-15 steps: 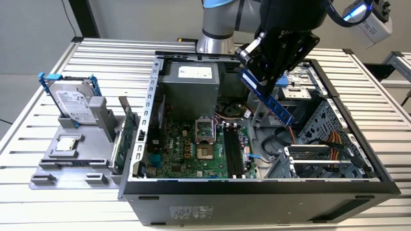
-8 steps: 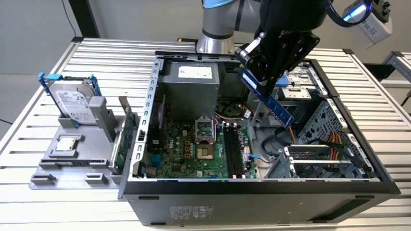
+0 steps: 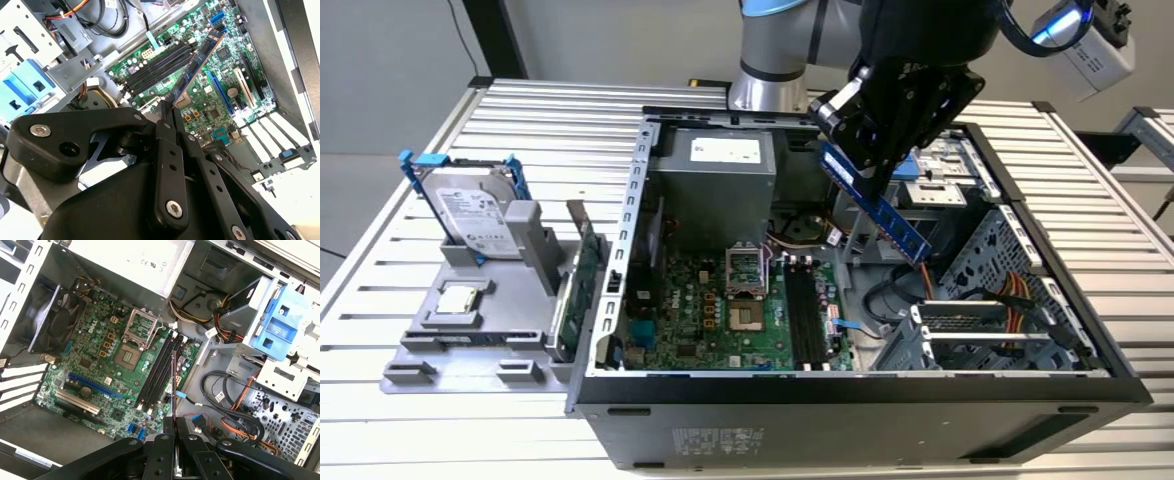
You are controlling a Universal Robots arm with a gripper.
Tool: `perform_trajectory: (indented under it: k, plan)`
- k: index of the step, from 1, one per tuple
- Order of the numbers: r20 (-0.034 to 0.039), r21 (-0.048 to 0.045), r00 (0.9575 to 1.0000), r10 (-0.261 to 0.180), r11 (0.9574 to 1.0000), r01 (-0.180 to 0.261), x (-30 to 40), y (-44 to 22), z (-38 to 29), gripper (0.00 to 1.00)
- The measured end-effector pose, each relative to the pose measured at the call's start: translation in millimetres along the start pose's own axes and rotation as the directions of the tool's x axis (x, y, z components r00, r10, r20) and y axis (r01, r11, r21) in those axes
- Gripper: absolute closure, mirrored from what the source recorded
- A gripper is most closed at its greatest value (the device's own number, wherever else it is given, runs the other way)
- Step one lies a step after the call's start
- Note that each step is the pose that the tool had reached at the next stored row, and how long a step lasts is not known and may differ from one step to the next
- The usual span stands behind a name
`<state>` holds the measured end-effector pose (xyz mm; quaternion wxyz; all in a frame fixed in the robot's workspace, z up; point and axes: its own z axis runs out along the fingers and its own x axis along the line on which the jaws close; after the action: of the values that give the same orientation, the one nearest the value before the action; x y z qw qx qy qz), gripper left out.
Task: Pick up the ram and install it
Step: 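Insert the ram into the slot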
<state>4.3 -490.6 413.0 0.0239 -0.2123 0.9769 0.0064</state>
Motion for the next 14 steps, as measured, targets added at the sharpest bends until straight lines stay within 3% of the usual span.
perform_trajectory:
  k: [3, 5, 14]
  plan:
    - [0.0, 0.0002, 1.0, 0.004, 1.0, -0.004, 0.1, 0.1, 0.0, 1.0]
    - [0.0001, 0.002, 0.9992, 0.04, 0.9992, -0.04, 0.1, 0.0, 0.0, 1.0]
    - [0.0002, 0.0028, 0.9984, 0.057, 0.9984, -0.057, 0.1, 0.0, 0.0, 1.0]
